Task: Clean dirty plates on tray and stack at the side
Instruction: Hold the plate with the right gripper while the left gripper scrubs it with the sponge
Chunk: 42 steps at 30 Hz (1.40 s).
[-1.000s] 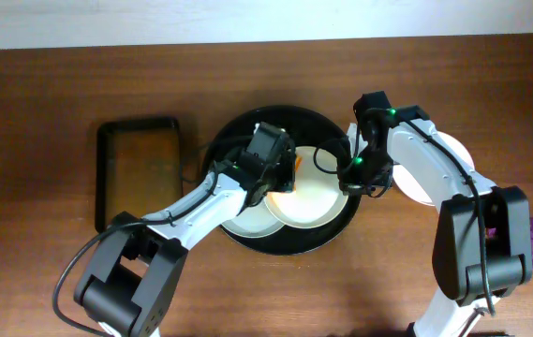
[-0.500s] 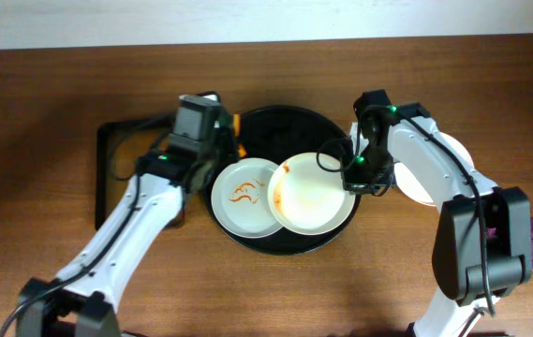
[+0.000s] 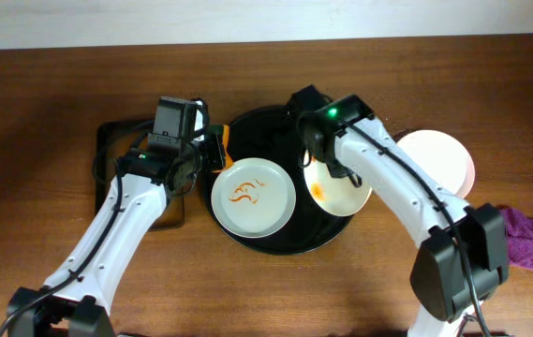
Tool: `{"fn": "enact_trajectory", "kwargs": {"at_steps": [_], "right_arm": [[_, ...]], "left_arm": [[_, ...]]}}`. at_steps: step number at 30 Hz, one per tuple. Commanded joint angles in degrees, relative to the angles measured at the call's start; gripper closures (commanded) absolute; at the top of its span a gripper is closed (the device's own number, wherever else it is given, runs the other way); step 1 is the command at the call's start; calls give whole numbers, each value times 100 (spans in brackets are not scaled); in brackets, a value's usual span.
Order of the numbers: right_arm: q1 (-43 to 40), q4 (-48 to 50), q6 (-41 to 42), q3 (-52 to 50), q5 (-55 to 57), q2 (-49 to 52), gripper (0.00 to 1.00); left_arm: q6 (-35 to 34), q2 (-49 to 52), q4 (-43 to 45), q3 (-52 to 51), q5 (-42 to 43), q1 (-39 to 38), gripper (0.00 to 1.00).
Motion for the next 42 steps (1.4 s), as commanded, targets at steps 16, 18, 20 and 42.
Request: {"fn": "enact_trajectory", "kwargs": {"at_steps": [16, 18, 20, 42], "right_arm": [[-866, -258, -61, 85, -2420, -133, 96], [-866, -264, -63, 85, -2435, -133, 96], [-866, -278, -61, 85, -2439, -133, 96], [-866, -304, -63, 85, -2435, -133, 96]], "left_arm": [[544, 1462, 1851, 20, 1665, -1827, 100], [542, 1692, 2135, 20, 1919, -1915, 100], [479, 1980, 2417, 20, 2085, -1967, 100], [328, 2503, 2957, 22, 743, -1779, 100]]}}
